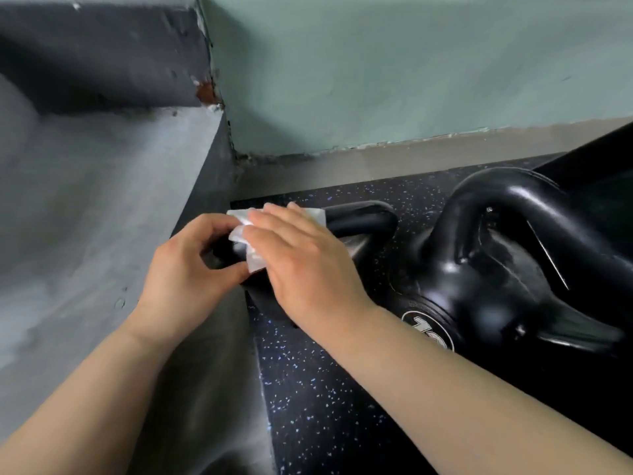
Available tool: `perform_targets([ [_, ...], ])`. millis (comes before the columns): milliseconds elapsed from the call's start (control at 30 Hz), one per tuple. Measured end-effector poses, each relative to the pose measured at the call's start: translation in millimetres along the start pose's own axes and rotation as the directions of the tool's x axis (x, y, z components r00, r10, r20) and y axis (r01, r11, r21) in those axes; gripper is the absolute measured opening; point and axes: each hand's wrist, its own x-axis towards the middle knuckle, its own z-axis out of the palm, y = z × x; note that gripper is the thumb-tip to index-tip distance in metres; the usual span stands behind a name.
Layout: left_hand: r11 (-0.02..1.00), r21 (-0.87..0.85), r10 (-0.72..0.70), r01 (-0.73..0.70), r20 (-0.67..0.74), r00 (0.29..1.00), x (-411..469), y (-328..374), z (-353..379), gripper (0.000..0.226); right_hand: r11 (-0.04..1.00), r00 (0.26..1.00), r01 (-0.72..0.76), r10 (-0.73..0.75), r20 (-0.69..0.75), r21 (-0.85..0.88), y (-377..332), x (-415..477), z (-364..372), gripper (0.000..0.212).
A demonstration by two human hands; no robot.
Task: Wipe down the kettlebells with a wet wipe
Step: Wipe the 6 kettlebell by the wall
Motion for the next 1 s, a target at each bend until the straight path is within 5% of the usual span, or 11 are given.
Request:
perform_targets([
  [133,0.999,-0.047,-0.007,0.008,0.018,1.0,3,-5,-3,0.05,0.993,0.999,0.033,-0.034,0.005,0.11,28,-6,-24,0.03],
  [267,0.999,-0.046,0.003,-0.002,0.024,1.0,5,-8,-2,0.048,0.934,0.936,-0.341,0.348,-0.056,0.106,78,-29,-53,0.037],
  [333,0.999,-0.048,0.011,-0.009,0.025,1.0,4,-8,-1,0.049,0.91,0.905,-0.401,0.411,-0.109,0.102,76,-32,-50,0.04],
  [500,0.997,-0.081,0.018,-0.015,0.03,0.999,5,-12,-3,0.049,0.986,0.981,-0.125,0.14,-0.133,0.113,24,-14,-14,0.029],
  [733,0.977,-0.212,0.029,-0.011,0.083,0.996,5,-21,-7,0.054,0.99,0.979,0.123,-0.131,-0.154,-0.066,35,-21,3,0.038],
  [900,0.97,-0.242,-0.012,0.035,0.095,0.995,4,-24,-7,0.042,0.994,0.958,-0.094,0.076,-0.275,-0.052,64,-36,-11,0.03],
  [1000,0.971,-0.234,-0.03,0.05,0.085,0.996,4,-24,-6,0.035,0.995,0.953,-0.089,0.097,-0.286,0.04,43,-26,-3,0.028],
])
